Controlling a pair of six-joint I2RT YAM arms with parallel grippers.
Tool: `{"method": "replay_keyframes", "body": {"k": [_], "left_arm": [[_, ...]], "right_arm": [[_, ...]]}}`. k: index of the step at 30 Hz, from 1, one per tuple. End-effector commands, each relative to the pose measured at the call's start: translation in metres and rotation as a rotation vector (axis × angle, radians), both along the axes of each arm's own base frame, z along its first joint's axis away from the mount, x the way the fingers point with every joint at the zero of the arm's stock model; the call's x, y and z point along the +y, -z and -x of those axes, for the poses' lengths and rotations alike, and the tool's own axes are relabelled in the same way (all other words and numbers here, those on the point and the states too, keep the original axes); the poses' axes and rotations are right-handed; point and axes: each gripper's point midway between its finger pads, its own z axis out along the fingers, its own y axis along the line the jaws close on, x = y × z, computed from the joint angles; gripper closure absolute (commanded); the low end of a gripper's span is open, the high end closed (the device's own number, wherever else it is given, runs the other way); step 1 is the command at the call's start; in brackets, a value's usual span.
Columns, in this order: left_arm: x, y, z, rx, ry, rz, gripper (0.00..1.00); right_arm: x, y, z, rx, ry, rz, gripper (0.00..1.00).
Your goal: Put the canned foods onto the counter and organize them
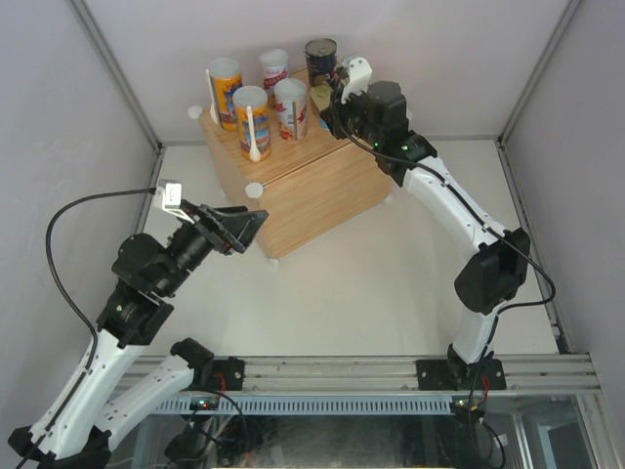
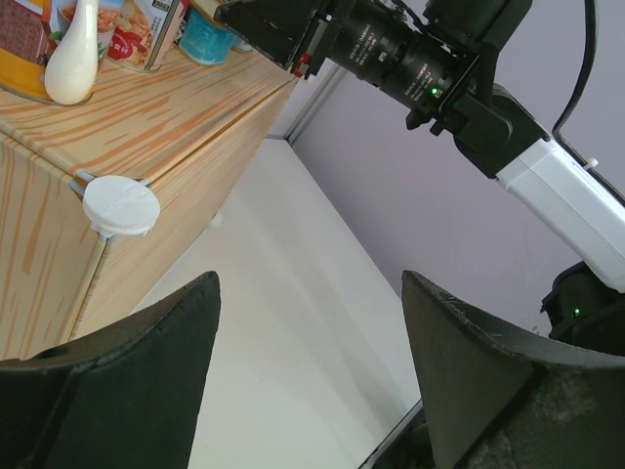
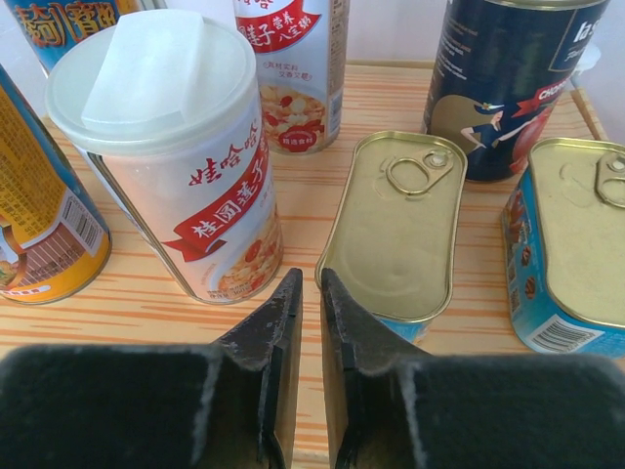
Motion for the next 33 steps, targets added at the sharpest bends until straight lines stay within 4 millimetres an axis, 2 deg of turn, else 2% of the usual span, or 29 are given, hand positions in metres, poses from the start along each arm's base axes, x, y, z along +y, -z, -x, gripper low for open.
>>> {"method": "replay_keyframes", "body": {"k": [1, 8, 15, 24, 33], "left_arm": [[-0.001, -0.001, -0.004, -0.018, -0.002, 0.016, 0.21], [0.000, -0.002, -0.004, -0.021, -0.010, 0.016, 0.21], [0.000, -0.001, -0.005, -0.022, -0.010, 0.008, 0.21], [-0.004, -0.002, -0.009, -0.025, 0.002, -0.008, 0.21], [-0.006, -0.002, -0.011, -0.026, 0.007, -0.017, 0.21]], "right_arm": [[0.010, -0.006, -0.002, -0.011, -0.023, -0.028, 0.88], [0.013, -0.010, 0.001, -0.056, -0.003, -0.016, 0.88], [0.002, -0.021, -0.001, -0.110, 0.072, 0.007, 0.87], [0.008, -0.034, 0.011, -0.177, 0.046, 0.008, 0.86], [0.013, -0.020, 0.001, -0.144, 0.037, 0.015, 0.86]]}}
